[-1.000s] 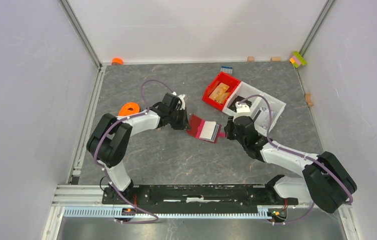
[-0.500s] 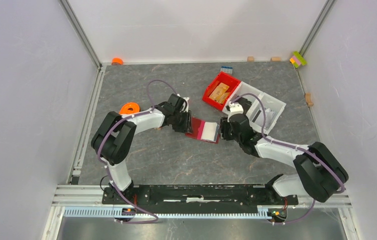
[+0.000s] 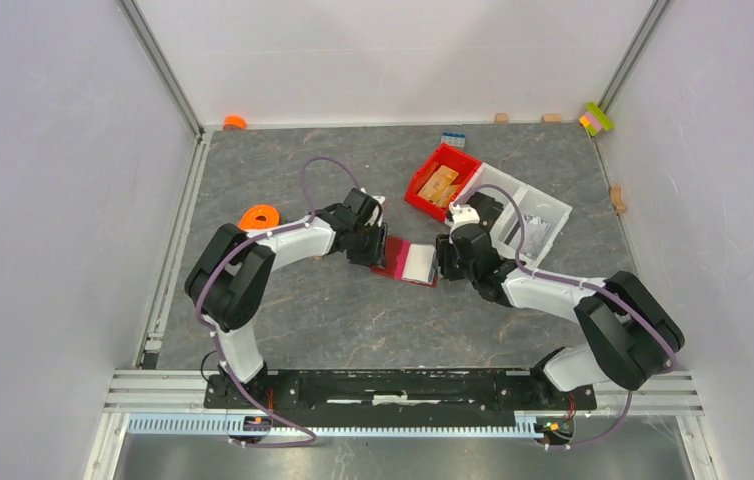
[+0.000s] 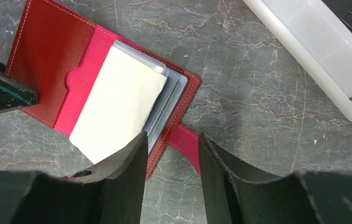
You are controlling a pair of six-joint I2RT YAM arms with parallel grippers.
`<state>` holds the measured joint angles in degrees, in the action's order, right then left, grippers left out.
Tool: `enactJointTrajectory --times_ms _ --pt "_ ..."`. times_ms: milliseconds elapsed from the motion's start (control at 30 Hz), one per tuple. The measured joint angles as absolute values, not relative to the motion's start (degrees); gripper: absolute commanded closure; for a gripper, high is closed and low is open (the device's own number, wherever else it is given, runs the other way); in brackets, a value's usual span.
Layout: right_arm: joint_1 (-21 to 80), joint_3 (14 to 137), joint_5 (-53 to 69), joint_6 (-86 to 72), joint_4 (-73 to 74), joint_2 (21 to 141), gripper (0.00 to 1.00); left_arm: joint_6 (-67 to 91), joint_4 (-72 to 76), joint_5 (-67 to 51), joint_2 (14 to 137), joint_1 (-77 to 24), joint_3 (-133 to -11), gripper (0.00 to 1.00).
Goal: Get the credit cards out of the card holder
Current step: Open the card holder at the center of the board.
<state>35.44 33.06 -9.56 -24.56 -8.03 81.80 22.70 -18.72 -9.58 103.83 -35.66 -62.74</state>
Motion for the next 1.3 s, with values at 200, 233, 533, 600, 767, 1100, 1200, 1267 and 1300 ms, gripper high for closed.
enactJointTrajectory --times_ms 200,233,533,600,767,1100,1200,1267,1300 --pt "35.51 34.33 -9.52 -24.29 -7.57 84.01 0.53 22.41 -19.42 -9.04 104.01 -36.60 -63.18 0.56" --pt "35.53 34.44 -9.50 -24.21 -7.57 84.18 0.53 22.39 -19.51 -9.04 104.01 -36.75 -63.18 0.56" --pt "37.12 34.50 -9.28 -23.20 -7.64 84.09 0.49 21.63 -19.99 -9.28 105.23 -38.41 -64.75 0.56" --pt "37.56 34.50 -9.26 -22.81 -7.66 83.70 0.48 21.37 -19.97 -9.56 105.54 -38.81 -65.19 0.56" --pt "38.39 34.48 -9.23 -22.00 -8.80 81.36 0.47 21.30 -20.01 -10.81 106.08 -39.57 -65.73 0.56" --pt "39.68 33.76 -7.01 -20.45 -12.12 79.92 0.47 21.30 -20.03 -13.87 106.37 -40.38 -65.98 0.56" --pt "39.94 33.39 -6.07 -20.08 -12.97 79.59 0.47 21.30 -20.05 -14.11 106.37 -40.45 -65.98 0.56" --pt "40.14 32.99 -5.17 -19.84 -13.58 79.22 0.47 21.28 -20.05 -14.15 106.37 -40.51 -65.98 0.56" --pt "40.14 32.86 -4.91 -19.75 -13.82 79.15 0.47 21.30 -20.05 -14.15 106.37 -40.53 -65.98 0.56"
